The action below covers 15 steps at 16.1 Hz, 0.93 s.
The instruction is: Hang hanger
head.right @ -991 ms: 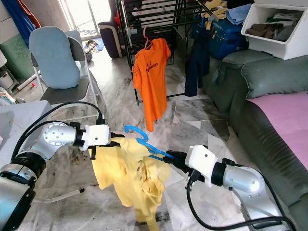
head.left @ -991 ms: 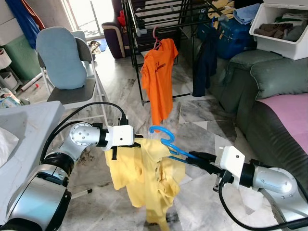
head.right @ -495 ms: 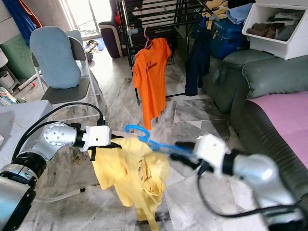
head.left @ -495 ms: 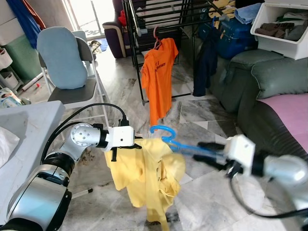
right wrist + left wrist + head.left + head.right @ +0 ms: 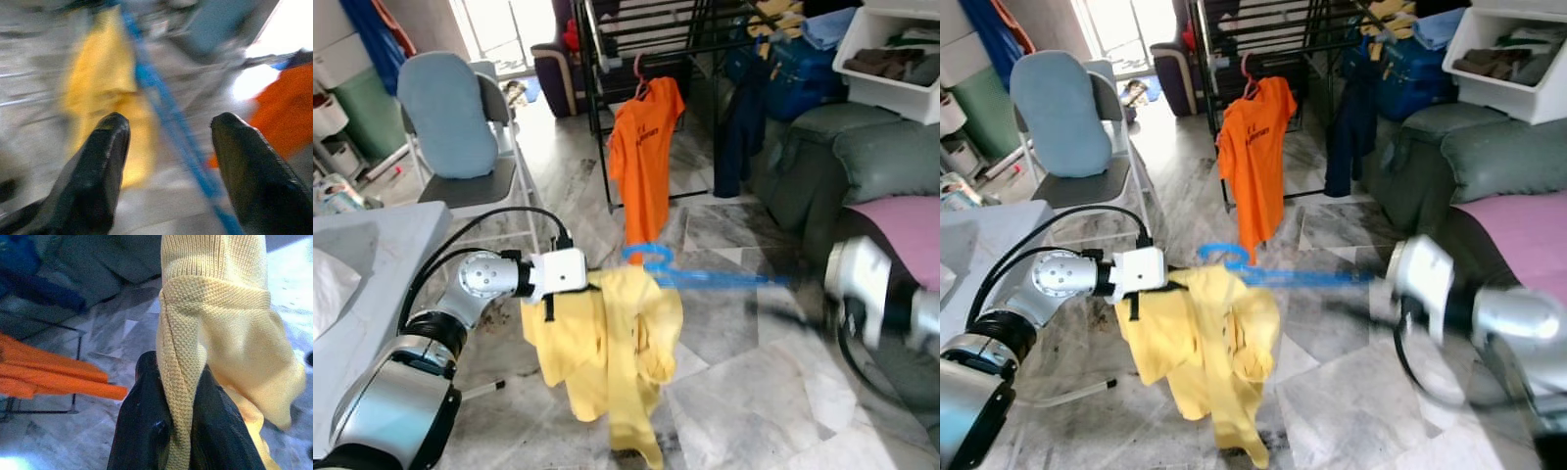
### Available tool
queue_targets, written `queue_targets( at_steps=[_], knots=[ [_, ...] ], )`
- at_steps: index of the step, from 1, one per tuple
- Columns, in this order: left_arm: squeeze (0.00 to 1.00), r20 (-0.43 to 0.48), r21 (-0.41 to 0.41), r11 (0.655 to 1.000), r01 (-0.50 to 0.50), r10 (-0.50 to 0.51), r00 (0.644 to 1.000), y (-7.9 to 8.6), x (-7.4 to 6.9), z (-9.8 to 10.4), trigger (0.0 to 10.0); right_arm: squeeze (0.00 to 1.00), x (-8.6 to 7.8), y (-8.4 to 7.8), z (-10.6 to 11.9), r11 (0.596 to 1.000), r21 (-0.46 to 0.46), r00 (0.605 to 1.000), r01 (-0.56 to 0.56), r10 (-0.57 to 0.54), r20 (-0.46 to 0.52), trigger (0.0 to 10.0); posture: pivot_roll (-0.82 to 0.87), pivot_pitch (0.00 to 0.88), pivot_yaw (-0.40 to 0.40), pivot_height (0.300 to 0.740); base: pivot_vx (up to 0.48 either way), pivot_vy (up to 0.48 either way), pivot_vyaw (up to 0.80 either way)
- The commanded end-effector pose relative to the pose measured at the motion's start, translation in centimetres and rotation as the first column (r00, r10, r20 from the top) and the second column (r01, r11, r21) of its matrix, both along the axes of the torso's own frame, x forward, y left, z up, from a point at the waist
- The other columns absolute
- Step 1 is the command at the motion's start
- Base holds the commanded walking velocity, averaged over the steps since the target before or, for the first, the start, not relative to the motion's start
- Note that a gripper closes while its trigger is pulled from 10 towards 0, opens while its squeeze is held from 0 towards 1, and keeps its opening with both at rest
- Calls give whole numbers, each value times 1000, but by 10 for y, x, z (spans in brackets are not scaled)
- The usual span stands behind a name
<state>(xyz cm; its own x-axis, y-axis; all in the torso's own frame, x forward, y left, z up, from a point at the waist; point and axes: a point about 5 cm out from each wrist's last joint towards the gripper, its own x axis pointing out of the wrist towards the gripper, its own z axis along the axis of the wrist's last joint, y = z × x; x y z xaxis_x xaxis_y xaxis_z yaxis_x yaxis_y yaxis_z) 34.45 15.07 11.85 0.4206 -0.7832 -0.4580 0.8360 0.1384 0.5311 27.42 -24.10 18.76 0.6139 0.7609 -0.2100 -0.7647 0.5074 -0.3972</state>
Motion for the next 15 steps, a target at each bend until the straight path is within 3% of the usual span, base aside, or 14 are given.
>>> queue_targets(
  at_steps=[1, 2, 3, 4, 5, 6, 9, 12, 14, 15],
  knots=[
    [0, 23, -32, 998, -51, 52, 998, 5, 5, 7, 0, 1000, 6, -4, 11, 998, 12, 994, 66, -66, 92, 10000, -247, 0, 107, 740, 0, 0, 0],
    [0, -21, -90, 987, -130, 129, 991, 7, 6, 2, 0, 1000, 18, -2, 29, 978, 122, 959, 168, -191, 211, 10000, -248, 0, 108, 740, 0, 0, 0],
    [0, -30, -99, 984, -149, 147, 989, 8, 6, 0, 0, 1000, 19, -1, 32, 972, 143, 948, 184, -214, 234, 10000, -248, 0, 108, 740, 0, 0, 0],
    [0, -48, -118, 975, -187, 182, 982, 9, 7, -2, 0, 1000, 22, 0, 35, 960, 183, 937, 213, -254, 241, 10000, -248, 0, 108, 740, 0, 0, 0],
    [0, -116, -206, 926, -318, 300, 947, 12, 13, -2, 0, 1000, 25, 6, 28, 932, 272, 940, 239, -292, 175, 10000, -247, 0, 105, 740, 0, 0, 0],
    [0, -175, -291, 870, -398, 360, 916, 12, 19, 4, 0, 1000, 20, 17, 18, 934, 298, 964, 196, -239, 116, 10000, -247, 0, 101, 740, 0, 0, 0],
    [0, -211, -335, 829, -448, 397, 893, 12, 25, 12, 0, 1000, 7, 37, 0, 937, 333, 993, 105, -118, 20, 10000, -243, 0, 102, 740, 0, 0, 0],
    [0, -217, -402, 815, -418, 358, 908, 6, 29, 25, 0, 1000, 7, 40, -17, 917, 366, 988, 156, -143, -63, 10000, -245, 0, 104, 740, 0, 0, 0],
    [0, -189, -474, 829, -296, 233, 954, -7, 29, 42, 0, 1000, 12, 37, -37, 904, 344, 967, 254, -227, -117, 10000, -243, 0, 104, 740, 0, 0, 0],
    [0, -182, -504, 837, -211, 136, 974, -13, 25, 50, 0, 1000, 19, 32, -50, 892, 277, 933, 357, -330, -143, 10000, -237, 0, 103, 740, 0, 0, 0]
  ],
)
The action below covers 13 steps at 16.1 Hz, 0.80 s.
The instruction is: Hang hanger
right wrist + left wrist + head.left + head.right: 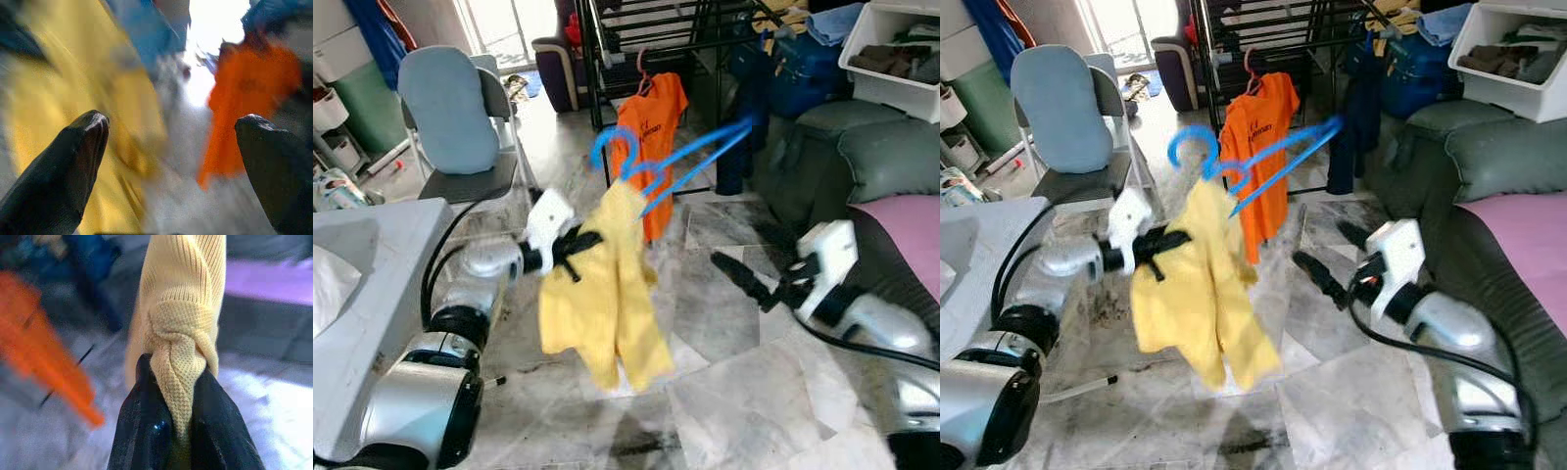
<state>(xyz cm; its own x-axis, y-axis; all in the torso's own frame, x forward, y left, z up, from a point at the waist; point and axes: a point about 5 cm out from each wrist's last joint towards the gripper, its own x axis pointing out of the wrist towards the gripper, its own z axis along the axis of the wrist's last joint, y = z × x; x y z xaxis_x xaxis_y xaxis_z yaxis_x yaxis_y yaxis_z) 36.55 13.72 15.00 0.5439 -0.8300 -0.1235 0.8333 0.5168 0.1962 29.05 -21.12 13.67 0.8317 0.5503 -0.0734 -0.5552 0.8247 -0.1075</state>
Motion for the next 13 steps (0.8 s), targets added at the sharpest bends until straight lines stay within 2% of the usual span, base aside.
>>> queue_targets(
  at_steps=[1, 2, 4, 5, 6, 7, 8, 10, 11, 12, 13],
  knots=[
    [0, 78, -39, 997, 73, -70, 994, -3, 2, 24, 0, 1000, 6, 1, -5, 999, -31, 999, 38, -38, -4, 10000, -235, 0, 102, 740, 0, 0, 0],
    [0, 98, -50, 992, 118, -113, 989, -6, 0, 30, 0, 1000, 7, 3, -7, 998, 23, 998, 51, -50, -29, 10000, -226, 0, 101, 740, 0, 0, 0],
    [0, 130, -58, 968, 243, -234, 964, -12, -10, 42, 0, 1000, 10, 12, -14, 999, 23, 998, 46, -45, -42, 10000, -220, 0, 99, 740, 0, 0, 0],
    [0, 132, -61, 953, 296, -287, 949, -15, -15, 48, 0, 945, 13, 16, -17, 999, 30, 998, 41, -39, -46, 10000, -220, 0, 99, 740, 0, 0, 0],
    [0, 143, -56, 945, 321, -311, 940, -18, -18, 50, 0, 612, 13, 18, -17, 999, 41, 998, 23, -21, -51, 10000, -212, 0, 96, 740, 0, 0, 0],
    [0, 150, -54, 940, 338, -327, 933, -21, -20, 52, 0, 102, 14, 20, -18, 999, 49, 998, 8, -5, -56, 10000, -211, 0, 94, 740, 0, 0, 0],
    [0, 157, -49, 931, 361, -350, 923, -24, -22, 55, 0, 0, 14, 21, -19, 999, 53, 998, 0, 3, -66, 10000, -211, 0, 94, 740, 0, 0, 0],
    [0, 163, -65, 913, 403, -389, 907, -29, -27, 62, 0, 0, 16, 23, -23, 999, 49, 996, -5, 9, -85, 10000, -210, 0, 95, 740, 0, 0, 0],
    [0, 171, -109, 907, 406, -385, 907, -33, -27, 69, 0, 0, 18, 25, -26, 998, 64, 994, 0, 7, -105, 10000, -210, 0, 95, 740, 0, 0, 0],
    [0, 189, -132, 898, 420, -393, 900, -38, -29, 77, 0, 0, 20, 29, -32, 995, 96, 987, 12, 3, -160, 10000, -211, 0, 95, 740, 0, 0, 0],
    [0, 203, -140, 882, 449, -419, 885, -42, -32, 84, 0, 0, 18, 32, -45, 996, 85, 975, 10, 9, -224, 10000, -210, 0, 93, 740, 0, 0, 0]
  ],
)
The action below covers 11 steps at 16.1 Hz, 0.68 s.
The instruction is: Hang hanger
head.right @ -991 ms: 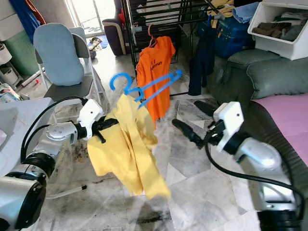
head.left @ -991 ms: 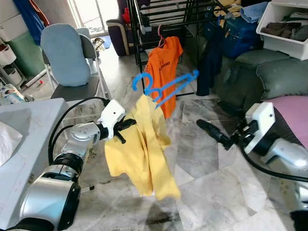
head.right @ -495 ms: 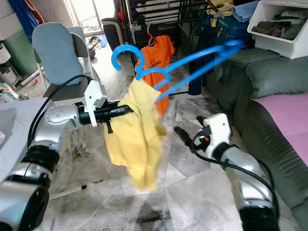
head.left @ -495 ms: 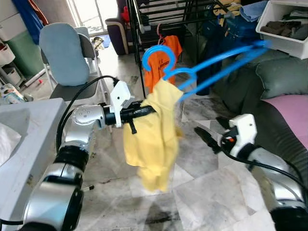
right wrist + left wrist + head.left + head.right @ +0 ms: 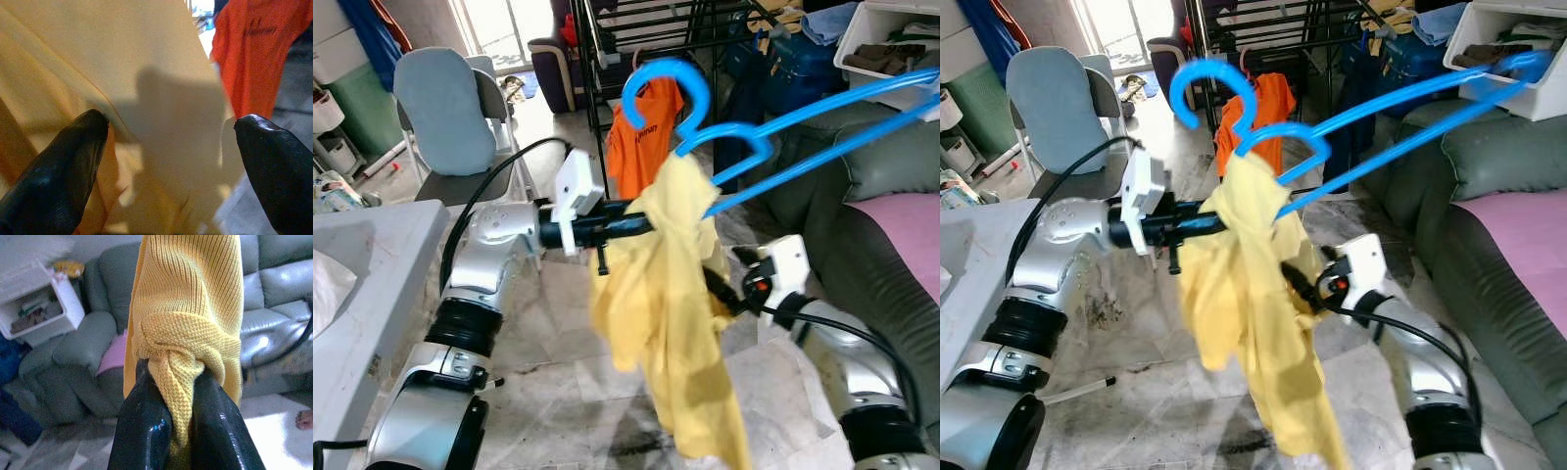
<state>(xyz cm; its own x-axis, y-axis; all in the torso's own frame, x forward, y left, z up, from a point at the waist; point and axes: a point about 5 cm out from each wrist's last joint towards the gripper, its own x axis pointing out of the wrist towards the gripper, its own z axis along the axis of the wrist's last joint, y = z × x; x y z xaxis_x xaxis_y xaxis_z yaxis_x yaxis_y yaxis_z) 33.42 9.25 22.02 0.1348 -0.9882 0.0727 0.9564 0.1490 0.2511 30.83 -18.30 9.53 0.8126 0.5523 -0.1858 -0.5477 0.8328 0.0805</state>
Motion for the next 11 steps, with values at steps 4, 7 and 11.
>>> queue_targets(
  at_steps=[4, 7, 11],
  knots=[
    [0, 25, -148, 987, 57, -54, 998, -1, -9, 44, 0, 0, 1, -5, -34, 988, -1, 969, 157, -154, -192, 9804, -200, 0, 86, 740, 0, 0, 0],
    [0, 20, -153, 988, 38, -36, 999, 6, -8, 48, 0, 0, 0, -25, -47, 944, -35, 910, 328, -326, -256, 0, -196, 0, 84, 740, 0, 0, 0],
    [0, -33, -94, 994, -50, 47, 998, 23, 0, 29, 0, 0, 10, -85, -12, 787, -30, 781, 616, -615, -112, 0, -203, 0, 83, 740, 0, 0, 0]
  ],
)
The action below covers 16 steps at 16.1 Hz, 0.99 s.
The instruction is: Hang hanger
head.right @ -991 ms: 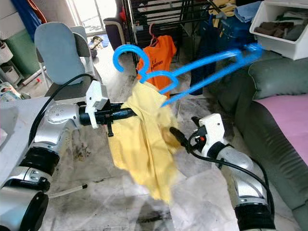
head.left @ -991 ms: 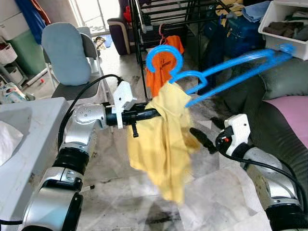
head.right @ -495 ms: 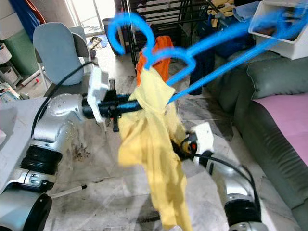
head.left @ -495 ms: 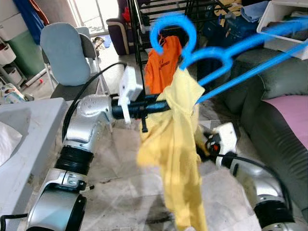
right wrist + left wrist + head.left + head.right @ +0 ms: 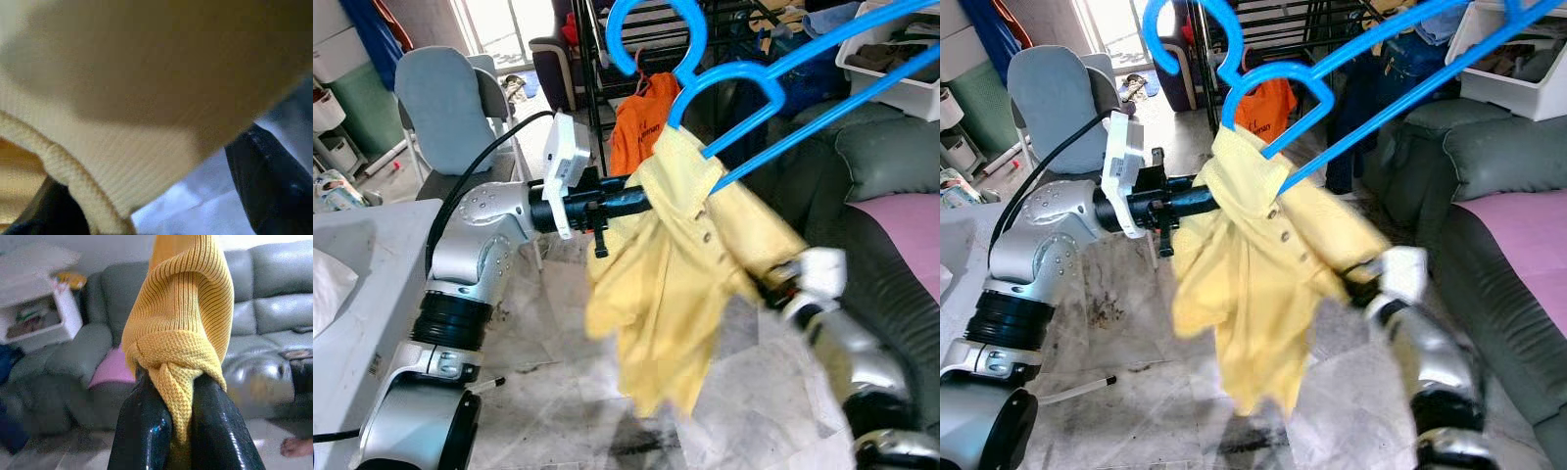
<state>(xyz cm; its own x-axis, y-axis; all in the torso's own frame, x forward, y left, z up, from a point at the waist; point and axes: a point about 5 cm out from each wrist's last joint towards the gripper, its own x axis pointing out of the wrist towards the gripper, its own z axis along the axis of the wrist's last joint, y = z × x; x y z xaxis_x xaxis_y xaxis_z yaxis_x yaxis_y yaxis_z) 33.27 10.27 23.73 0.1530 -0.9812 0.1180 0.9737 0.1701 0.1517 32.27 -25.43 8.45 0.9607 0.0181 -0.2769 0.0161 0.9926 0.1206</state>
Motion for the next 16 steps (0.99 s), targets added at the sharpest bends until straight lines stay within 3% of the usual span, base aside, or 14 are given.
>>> queue_targets(
  at_steps=[1, 2, 4, 6, 10, 16],
  knots=[
    [0, 54, -28, 998, -49, 51, 997, 14, 2, 9, 0, 0, -3, -18, 3, 996, -6, 996, 93, -93, 0, 0, -203, 0, 83, 740, 0, 0, 0],
    [0, 31, -10, 998, -54, 55, 998, 17, 2, 3, 0, 0, -1, -24, 11, 992, -7, 992, 123, -123, 29, 0, -213, 0, 87, 740, 0, 0, 0],
    [0, -127, 143, 987, -74, 92, 988, 40, 0, -50, 0, 0, 10, -70, 68, 942, 81, 926, 325, -335, 176, 0, -225, 0, 91, 740, 0, 0, 0],
    [0, -157, 192, 976, -107, 139, 978, 48, 0, -67, 0, 0, 14, -78, 90, 932, 89, 901, 351, -362, 240, 0, -224, 0, 90, 740, 0, 0, 0],
    [0, -169, 331, 929, -165, 231, 958, 64, -3, -100, 0, 0, 24, -73, 117, 942, 108, 884, 318, -336, 325, 0, -223, 0, 85, 740, 0, 0, 0],
    [0, -138, 387, 898, -211, 282, 949, 71, -1, -114, 0, 0, 26, -69, 117, 943, 103, 888, 315, -331, 319, 0, -227, 0, 85, 740, 0, 0, 0]
  ],
)
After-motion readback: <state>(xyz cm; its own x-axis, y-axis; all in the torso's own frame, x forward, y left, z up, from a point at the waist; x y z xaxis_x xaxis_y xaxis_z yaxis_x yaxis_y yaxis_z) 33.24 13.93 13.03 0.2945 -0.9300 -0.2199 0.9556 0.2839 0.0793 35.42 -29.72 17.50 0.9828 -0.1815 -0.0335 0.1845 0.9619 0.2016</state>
